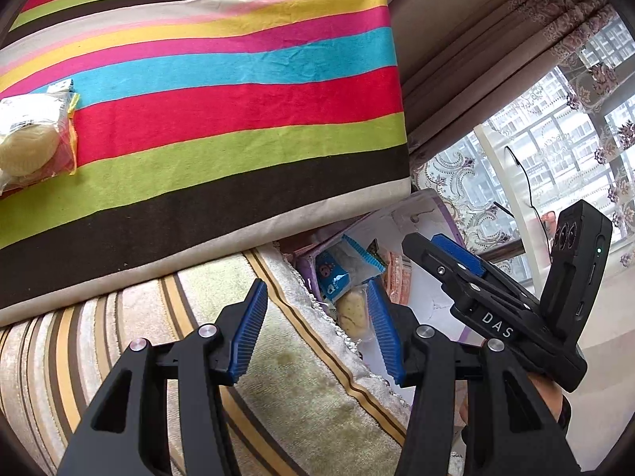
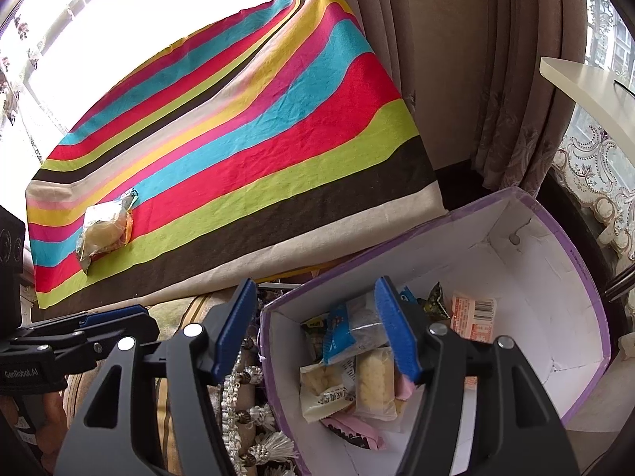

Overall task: Organize snacks
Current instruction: 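Move both open tools back over the last snacks on the cloth, then grasp the white-green packet with the left tool while the right tool grasps the clear bread bag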

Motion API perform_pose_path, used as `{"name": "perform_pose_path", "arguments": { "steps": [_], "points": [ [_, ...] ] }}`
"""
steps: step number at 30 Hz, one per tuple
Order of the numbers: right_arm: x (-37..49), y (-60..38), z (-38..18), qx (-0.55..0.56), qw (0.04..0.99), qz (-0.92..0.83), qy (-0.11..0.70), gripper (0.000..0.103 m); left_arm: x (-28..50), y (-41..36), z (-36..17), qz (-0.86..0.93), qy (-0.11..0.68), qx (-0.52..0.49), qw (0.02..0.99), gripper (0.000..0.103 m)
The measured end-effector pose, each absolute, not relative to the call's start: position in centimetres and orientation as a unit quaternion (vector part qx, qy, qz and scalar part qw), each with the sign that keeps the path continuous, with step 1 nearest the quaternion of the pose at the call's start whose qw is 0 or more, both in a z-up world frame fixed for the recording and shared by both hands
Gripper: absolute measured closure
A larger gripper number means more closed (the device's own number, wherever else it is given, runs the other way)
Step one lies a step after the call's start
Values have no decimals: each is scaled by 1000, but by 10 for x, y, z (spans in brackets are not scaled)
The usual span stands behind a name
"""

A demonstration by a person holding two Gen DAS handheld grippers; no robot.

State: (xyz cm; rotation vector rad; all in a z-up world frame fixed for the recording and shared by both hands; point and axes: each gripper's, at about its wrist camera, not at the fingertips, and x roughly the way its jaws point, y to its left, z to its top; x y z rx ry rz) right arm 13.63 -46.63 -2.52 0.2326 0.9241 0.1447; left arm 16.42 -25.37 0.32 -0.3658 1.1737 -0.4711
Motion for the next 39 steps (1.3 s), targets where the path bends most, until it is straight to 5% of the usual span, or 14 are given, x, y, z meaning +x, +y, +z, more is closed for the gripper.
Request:
{"name": "perform_pose_path", "arguments": {
  "steps": [32, 39],
  "points": [
    [162, -351, -4, 65, 873, 169, 453, 28, 149, -27, 3, -7, 474, -307, 825, 52],
    [170, -328, -3, 62, 866, 184, 460, 27, 170, -14, -6, 20, 504, -208, 838, 36]
  ]
}}
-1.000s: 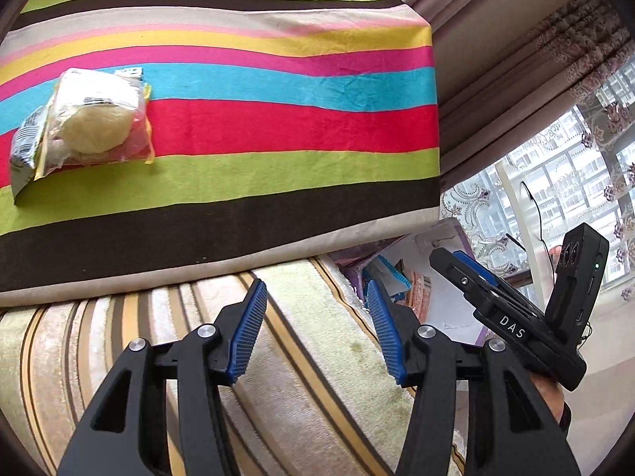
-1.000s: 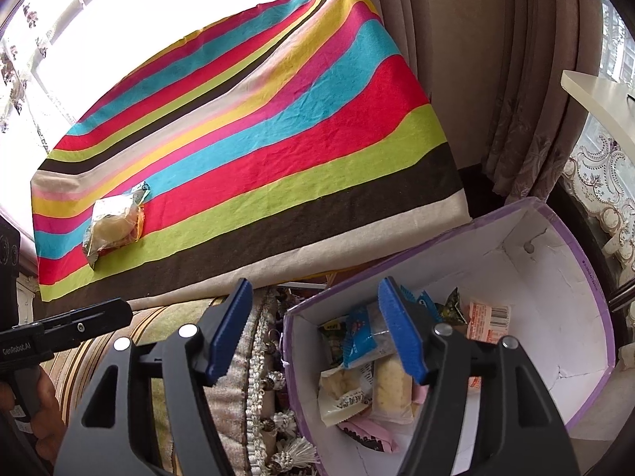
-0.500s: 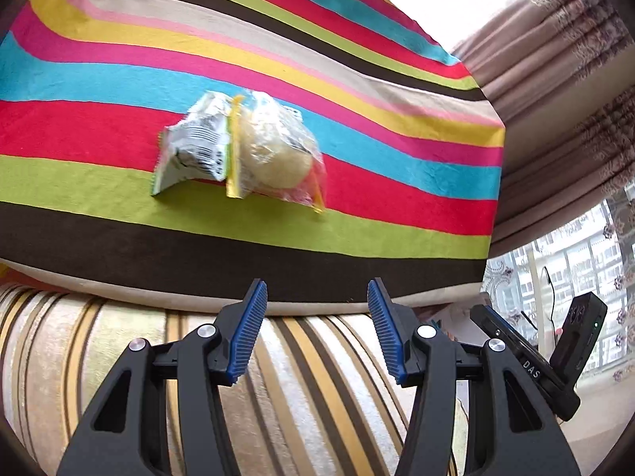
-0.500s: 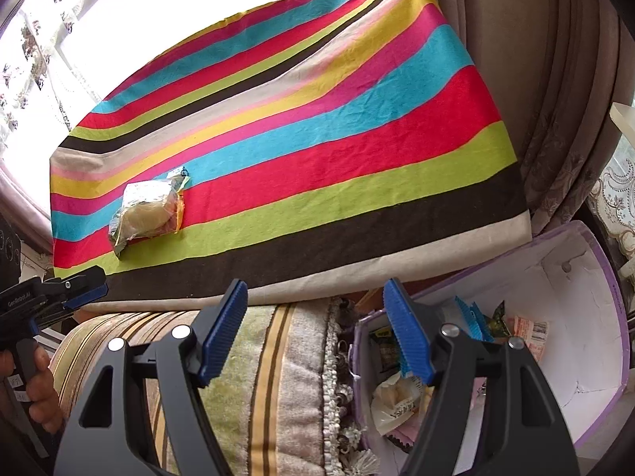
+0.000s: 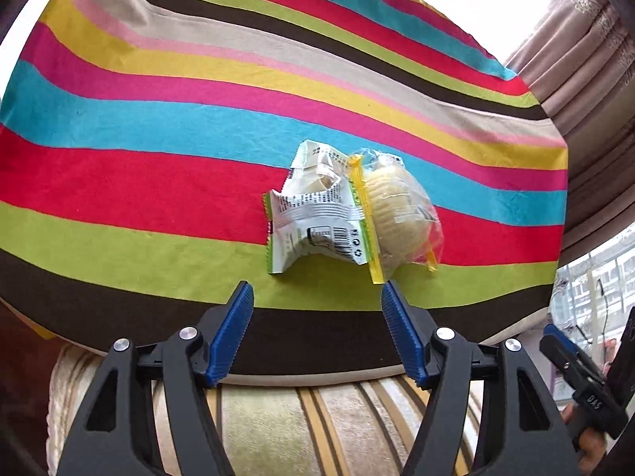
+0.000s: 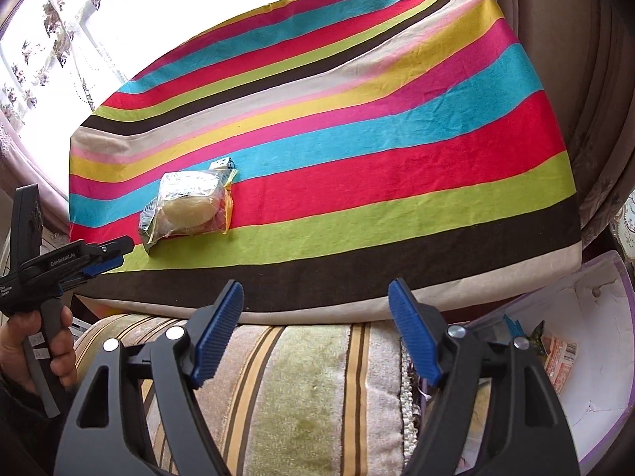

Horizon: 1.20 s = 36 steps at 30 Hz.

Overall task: Organize snacks
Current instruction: 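Grasp the white-green packet with the left tool while the right tool grasps the clear bread bag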

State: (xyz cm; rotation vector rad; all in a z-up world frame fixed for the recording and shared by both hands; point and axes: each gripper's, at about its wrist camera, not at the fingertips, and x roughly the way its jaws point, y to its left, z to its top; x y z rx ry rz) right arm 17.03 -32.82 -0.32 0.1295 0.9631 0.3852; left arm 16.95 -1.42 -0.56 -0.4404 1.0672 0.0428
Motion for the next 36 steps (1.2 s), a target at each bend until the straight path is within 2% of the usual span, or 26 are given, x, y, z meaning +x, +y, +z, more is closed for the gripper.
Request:
{"name": "perform_pose_path", "arguments": {
  "steps": [5, 11, 19, 25, 26, 29, 31, 36],
  "points": [
    [173, -309, -2, 56, 861, 199, 464, 26, 188, -9, -9, 20, 510, -100, 854, 27],
    [173, -292, 0, 47, 858, 211, 466, 26, 202, -25, -16, -50, 508, 62, 858, 26],
    [175, -284, -1, 41, 855, 214, 470, 26, 209, -30, -17, -141, 470, 164, 856, 26],
    [176, -279, -1, 38, 854, 217, 472, 26, 213, -32, -21, -188, 461, 191, 846, 28],
    [176, -277, -1, 38, 853, 218, 473, 26, 215, -35, -21, -194, 460, 191, 845, 30],
    [179, -269, -2, 35, 852, 221, 474, 26, 219, -40, -23, -212, 468, 180, 839, 46],
    [181, -263, -2, 33, 851, 225, 474, 26, 219, -44, -25, -206, 473, 176, 838, 54],
    [188, -244, -2, 32, 850, 234, 472, 22, 214, -36, -19, -197, 495, 113, 839, 67]
  ]
}}
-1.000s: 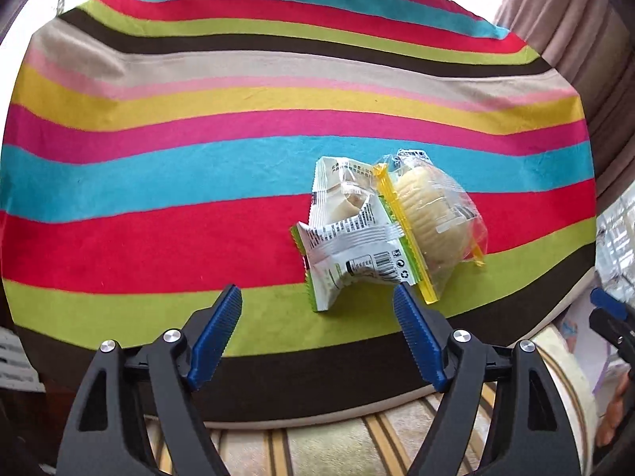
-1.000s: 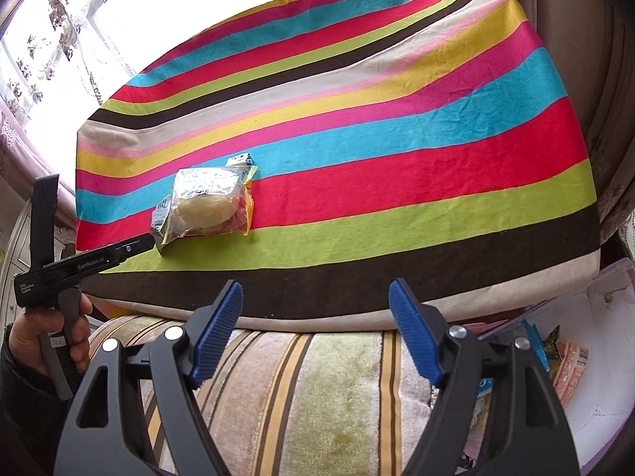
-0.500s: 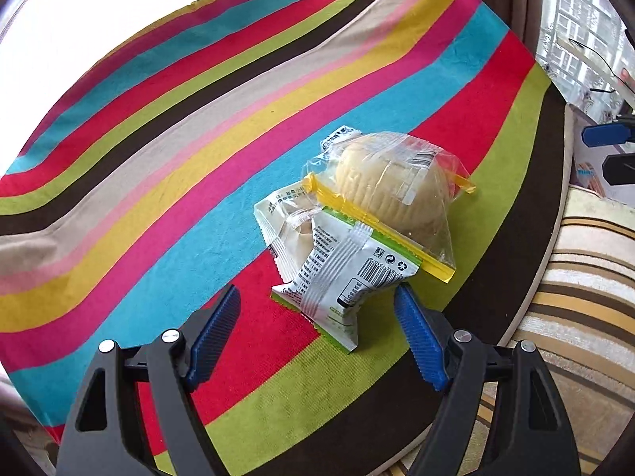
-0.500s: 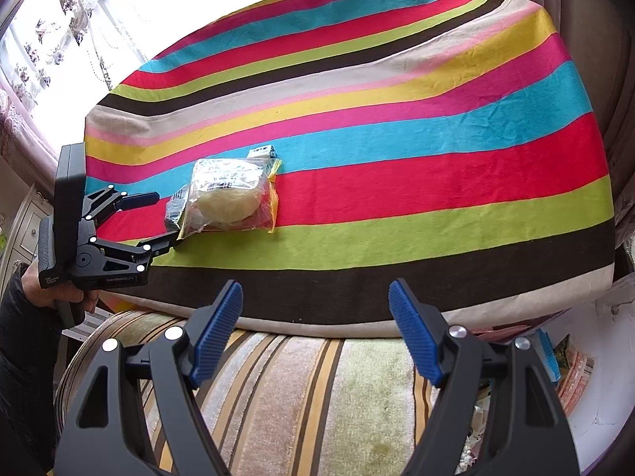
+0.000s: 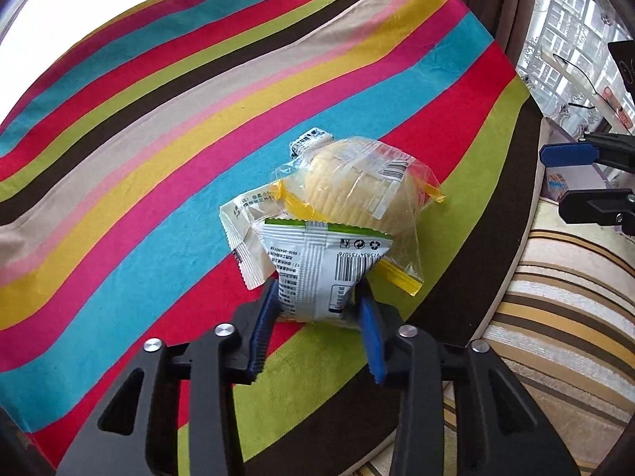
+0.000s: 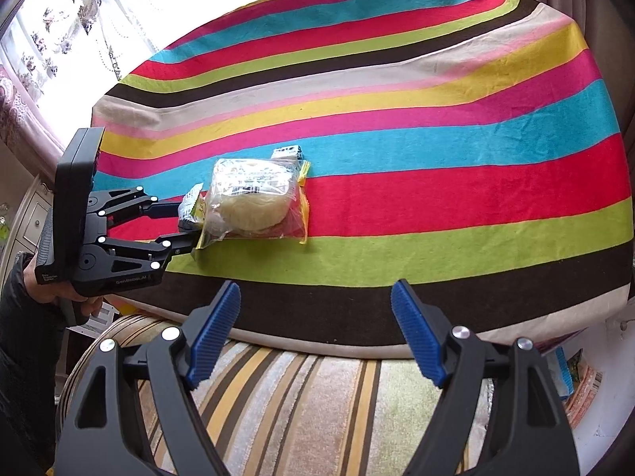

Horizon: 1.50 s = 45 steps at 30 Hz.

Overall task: Organize snacks
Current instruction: 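Grasp the white-green packet with the left tool while the right tool grasps the clear bread bag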

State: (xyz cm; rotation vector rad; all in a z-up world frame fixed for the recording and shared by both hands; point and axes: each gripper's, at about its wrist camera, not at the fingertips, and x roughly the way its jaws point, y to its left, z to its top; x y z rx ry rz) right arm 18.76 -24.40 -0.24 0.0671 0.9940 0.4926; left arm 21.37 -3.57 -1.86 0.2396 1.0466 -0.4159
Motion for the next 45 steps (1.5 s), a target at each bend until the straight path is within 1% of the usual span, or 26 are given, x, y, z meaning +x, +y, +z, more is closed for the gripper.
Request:
{"name": "perform_pose_path", "arguments": {
  "steps": [3, 5, 11, 16, 23, 29, 37, 39, 40, 41, 45],
  "points": [
    [195, -231, -4, 37, 845, 242, 475, 20, 205, -32, -16, -189, 500, 86, 841, 68],
    [202, -222, -5, 42, 842, 251, 476, 15, 200, -31, -16, -184, 500, 77, 843, 68],
    [228, -198, -8, 65, 832, 264, 483, 12, 187, -15, -15, -139, 504, 27, 852, 68],
    [248, -173, -14, 59, 829, 265, 489, 12, 174, -6, -10, -94, 500, -2, 861, 68],
    [271, -145, -27, 36, 826, 257, 501, 12, 159, 1, -3, -79, 486, -46, 869, 68],
    [279, -137, -38, 22, 821, 251, 512, 12, 159, 0, -3, -77, 482, -59, 871, 68],
    [277, -135, -42, 9, 824, 255, 506, 12, 160, 5, -3, -79, 482, -65, 870, 68],
    [275, -135, -44, 1, 826, 253, 504, 17, 159, 5, -3, -78, 481, -66, 871, 68],
    [274, -135, -43, 0, 826, 259, 501, 21, 159, 5, -3, -77, 481, -67, 871, 68],
    [272, -136, -43, 2, 824, 268, 498, 30, 159, 5, -3, -77, 480, -68, 871, 68],
    [266, -135, -39, -16, 830, 271, 487, 36, 159, 5, -2, -77, 479, -70, 872, 68]
  ]
}}
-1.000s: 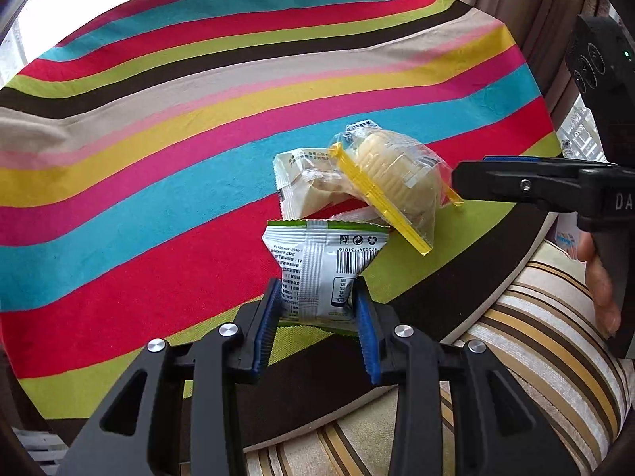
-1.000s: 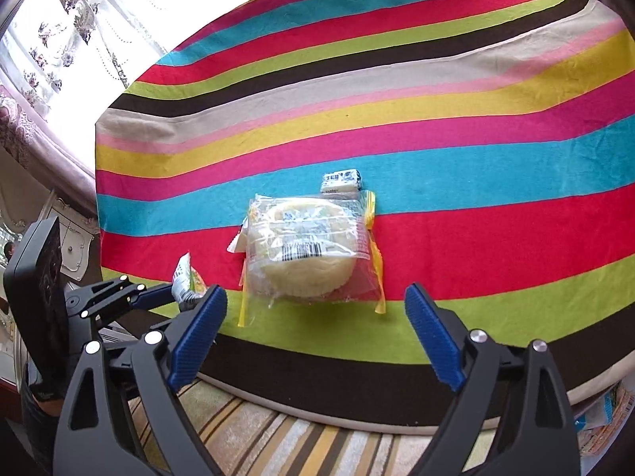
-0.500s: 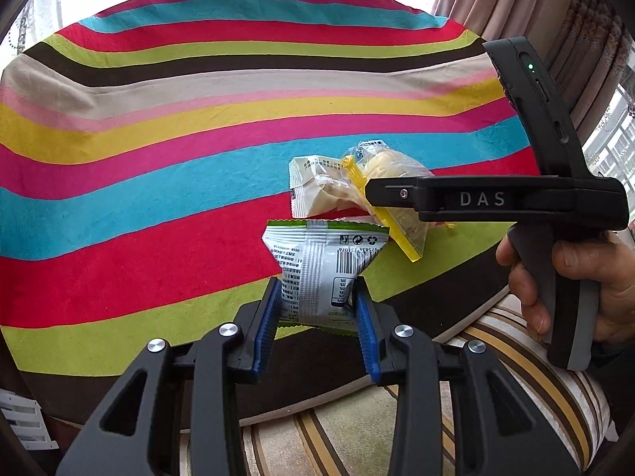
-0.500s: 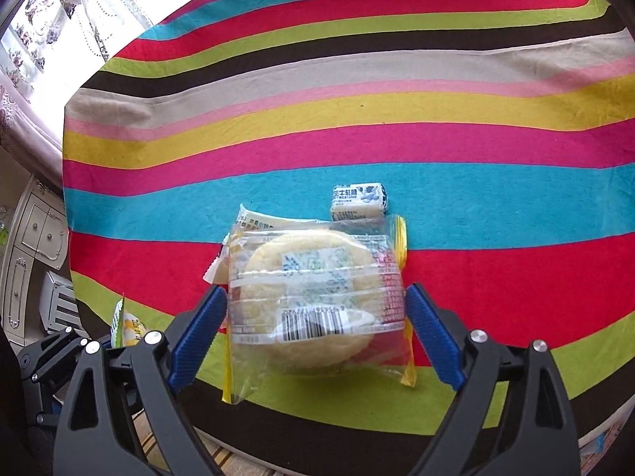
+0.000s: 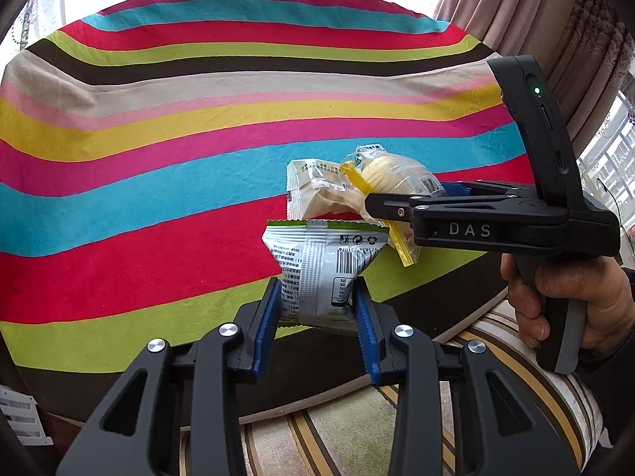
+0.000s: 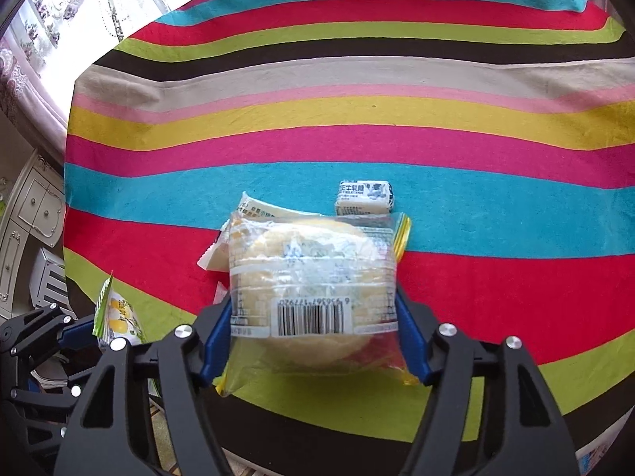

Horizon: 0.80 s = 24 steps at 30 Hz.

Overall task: Organize snacks
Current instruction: 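Grasp the white-green packet with the left tool while the right tool grasps the clear bread bag, then carry both snacks to the white box and open both tools to release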

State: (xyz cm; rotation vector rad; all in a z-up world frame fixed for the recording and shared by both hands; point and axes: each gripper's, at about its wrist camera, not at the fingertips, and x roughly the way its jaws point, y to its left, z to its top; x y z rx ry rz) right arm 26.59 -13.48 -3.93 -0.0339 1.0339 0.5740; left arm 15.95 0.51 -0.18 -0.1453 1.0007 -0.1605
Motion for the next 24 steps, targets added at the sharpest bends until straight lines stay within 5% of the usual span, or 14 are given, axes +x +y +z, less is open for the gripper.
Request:
{"name": "perform_pose_path", "arguments": {
  "steps": [24],
  "points": [
    [227, -262, -9, 34, 867, 202, 455, 38, 164, -55, 12, -102, 485, -58, 867, 69]
  ]
}}
